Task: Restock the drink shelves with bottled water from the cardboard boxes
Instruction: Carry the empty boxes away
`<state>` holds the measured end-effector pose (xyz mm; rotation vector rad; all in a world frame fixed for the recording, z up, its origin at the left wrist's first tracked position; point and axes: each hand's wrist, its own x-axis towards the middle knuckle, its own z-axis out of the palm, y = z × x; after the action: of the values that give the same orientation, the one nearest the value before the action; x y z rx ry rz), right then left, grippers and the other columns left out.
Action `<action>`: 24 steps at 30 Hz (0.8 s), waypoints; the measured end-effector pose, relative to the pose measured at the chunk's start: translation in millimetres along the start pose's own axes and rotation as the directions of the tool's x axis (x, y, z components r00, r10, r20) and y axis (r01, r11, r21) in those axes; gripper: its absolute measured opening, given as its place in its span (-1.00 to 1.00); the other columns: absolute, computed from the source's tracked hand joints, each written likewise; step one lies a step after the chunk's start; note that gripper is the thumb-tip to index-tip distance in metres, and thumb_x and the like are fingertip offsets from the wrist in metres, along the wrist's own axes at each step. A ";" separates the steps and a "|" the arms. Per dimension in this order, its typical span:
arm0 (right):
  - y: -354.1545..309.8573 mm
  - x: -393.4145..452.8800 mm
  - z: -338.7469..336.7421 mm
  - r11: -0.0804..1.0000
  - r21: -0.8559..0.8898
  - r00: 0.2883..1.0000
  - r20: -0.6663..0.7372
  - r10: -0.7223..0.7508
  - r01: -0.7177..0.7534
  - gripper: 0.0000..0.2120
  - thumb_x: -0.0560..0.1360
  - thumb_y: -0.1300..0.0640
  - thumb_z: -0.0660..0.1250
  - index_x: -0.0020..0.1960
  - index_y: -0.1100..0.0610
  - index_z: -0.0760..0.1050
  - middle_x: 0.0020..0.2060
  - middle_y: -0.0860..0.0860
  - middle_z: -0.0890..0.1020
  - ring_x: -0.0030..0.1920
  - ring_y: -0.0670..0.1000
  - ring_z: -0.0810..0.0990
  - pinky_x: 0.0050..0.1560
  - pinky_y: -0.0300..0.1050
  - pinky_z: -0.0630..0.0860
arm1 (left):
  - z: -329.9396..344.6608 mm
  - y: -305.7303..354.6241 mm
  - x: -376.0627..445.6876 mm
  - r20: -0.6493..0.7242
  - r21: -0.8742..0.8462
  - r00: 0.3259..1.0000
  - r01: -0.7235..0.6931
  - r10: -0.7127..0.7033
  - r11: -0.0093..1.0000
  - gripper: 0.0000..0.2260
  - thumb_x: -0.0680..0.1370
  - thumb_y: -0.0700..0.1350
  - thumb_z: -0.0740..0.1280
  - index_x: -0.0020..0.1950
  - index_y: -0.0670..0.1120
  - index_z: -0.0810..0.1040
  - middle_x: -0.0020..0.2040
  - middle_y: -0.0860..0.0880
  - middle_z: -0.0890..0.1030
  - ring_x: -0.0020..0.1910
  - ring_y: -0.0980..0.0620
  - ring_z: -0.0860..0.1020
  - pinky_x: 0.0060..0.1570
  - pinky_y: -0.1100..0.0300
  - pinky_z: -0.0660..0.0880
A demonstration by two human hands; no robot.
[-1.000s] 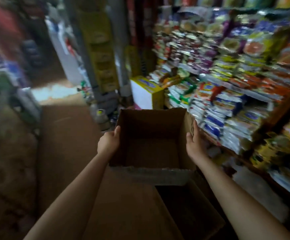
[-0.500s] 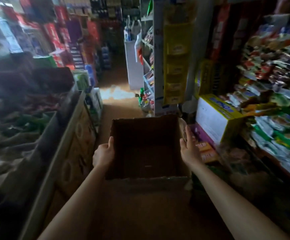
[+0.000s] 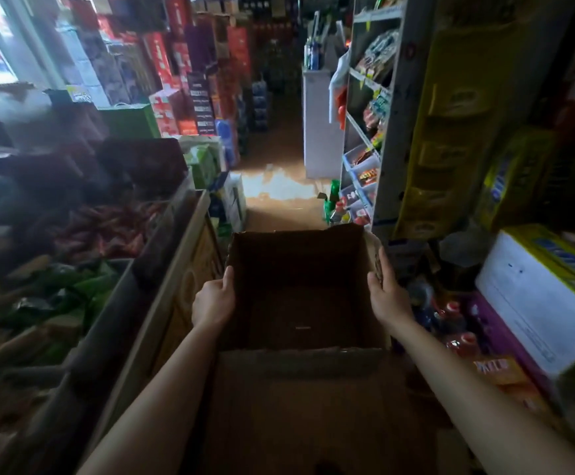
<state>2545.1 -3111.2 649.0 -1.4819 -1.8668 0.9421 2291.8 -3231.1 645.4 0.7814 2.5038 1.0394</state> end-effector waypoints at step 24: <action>-180.5 648.3 183.0 0.978 0.086 0.981 0.032 -0.192 0.189 -0.49 0.67 0.08 0.03 0.56 -0.06 -0.06 0.56 0.04 0.05 0.45 0.23 0.26 0.32 0.13 0.33 | 83.2 217.9 625.5 -0.088 0.004 0.996 0.004 -0.004 1.000 -0.44 0.61 0.23 0.01 -0.32 -0.14 0.48 -0.25 -0.13 0.56 -0.12 -0.18 0.57 -0.16 0.09 0.38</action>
<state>2152.9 -2536.2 692.2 -1.2194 -1.9345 0.9512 1910.6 -2685.5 695.8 0.7470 2.5802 1.0904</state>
